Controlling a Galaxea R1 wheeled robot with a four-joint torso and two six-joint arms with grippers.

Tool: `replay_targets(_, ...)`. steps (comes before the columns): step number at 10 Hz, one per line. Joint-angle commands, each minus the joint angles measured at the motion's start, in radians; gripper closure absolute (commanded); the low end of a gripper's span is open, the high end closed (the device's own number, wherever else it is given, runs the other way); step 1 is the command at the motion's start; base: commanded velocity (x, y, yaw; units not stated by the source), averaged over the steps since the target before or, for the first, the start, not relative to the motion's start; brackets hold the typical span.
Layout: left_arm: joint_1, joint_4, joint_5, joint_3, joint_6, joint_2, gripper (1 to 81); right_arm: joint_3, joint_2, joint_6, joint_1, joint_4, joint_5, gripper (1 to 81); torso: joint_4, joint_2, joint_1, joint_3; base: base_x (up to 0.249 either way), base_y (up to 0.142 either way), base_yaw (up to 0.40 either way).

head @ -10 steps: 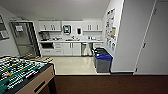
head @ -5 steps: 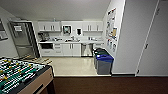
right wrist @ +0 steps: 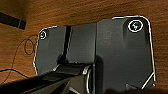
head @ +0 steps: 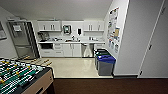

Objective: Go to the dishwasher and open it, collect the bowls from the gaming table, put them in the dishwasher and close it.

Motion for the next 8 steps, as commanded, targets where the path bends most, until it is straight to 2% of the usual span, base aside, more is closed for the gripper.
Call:
replay_targets(1,-0.062,0.002,0.047,0.008,0.0,0.0,1.0,0.007,-0.01,0.001,0.053,0.01,-0.053,1.0,0.0,0.0,0.0,0.0,0.138,0.0,0.0)
replay_targets(8,-0.062,0.002,0.042,0.008,0.0,0.0,1.0,0.007,-0.01,0.001,0.056,0.012,-0.053,1.0,0.0,0.0,0.0,0.0,0.141,0.0,0.0)
